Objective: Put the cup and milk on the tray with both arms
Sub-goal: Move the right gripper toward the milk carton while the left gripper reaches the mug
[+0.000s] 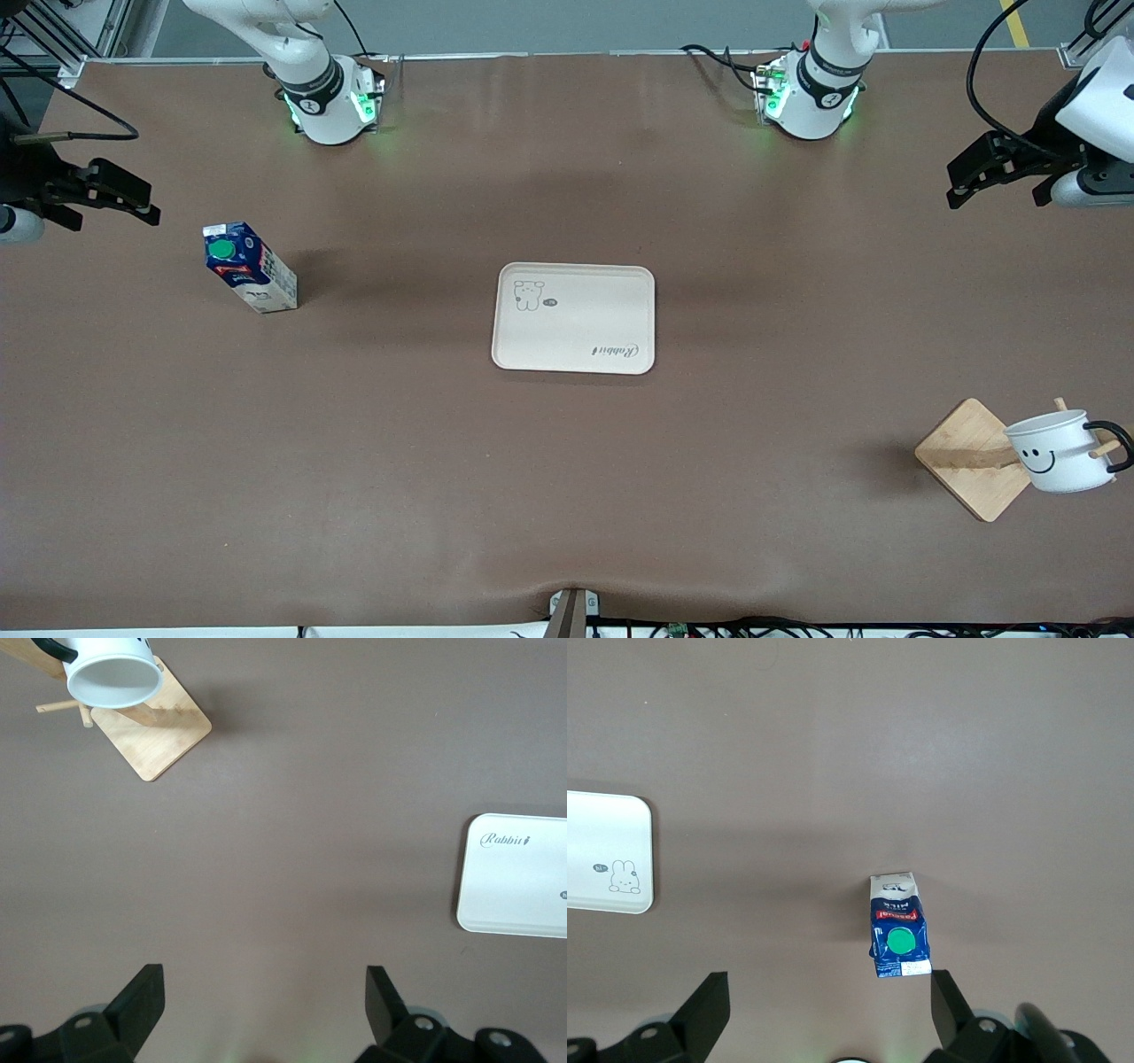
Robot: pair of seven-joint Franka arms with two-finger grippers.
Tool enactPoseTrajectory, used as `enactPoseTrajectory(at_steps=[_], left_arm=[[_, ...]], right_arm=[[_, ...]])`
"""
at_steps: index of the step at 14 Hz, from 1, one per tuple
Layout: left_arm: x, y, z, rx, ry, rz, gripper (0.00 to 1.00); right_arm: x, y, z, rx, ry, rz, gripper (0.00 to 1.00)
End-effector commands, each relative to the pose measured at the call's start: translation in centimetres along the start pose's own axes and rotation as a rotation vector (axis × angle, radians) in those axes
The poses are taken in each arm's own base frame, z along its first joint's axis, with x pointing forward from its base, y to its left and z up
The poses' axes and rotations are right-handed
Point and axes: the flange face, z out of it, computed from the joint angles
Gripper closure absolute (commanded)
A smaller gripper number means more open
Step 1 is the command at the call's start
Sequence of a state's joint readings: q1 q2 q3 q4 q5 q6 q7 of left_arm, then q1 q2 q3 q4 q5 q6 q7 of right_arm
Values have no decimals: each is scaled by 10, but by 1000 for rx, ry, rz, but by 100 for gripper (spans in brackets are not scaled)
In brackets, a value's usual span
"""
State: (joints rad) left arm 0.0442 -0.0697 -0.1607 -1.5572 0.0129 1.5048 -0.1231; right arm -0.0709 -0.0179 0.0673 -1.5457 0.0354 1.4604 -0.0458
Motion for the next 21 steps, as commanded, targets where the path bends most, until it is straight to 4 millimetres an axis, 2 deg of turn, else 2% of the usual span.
enactPoseTrajectory(at_steps=[1,5,8,10,14,18,19,21], left_arm=[[2,0,-3,1,9,-15,0],[10,-10,4,0,6,-30,0],[27,-15,17,89,61,-27,0],[37,-16,28,89,97,-99,0],[57,-31,77,58,201,-266,0],[71,-56,123,23,336,-310,0],[75,-57,136,16,351,-310,0],[82,-76,152,9,378,-341,0]], right_arm=[[-1,5,-4,8,2,-5,0],[5,8,2,7,-7,-3,0],[11,10,4,9,-10,-1,0],[20,9,20,9,-40,-2,0],[23,16,25,10,-49,8,0],[37,24,48,16,-90,17,0],[37,24,47,23,-86,18,0],[37,24,49,28,-92,31,0]])
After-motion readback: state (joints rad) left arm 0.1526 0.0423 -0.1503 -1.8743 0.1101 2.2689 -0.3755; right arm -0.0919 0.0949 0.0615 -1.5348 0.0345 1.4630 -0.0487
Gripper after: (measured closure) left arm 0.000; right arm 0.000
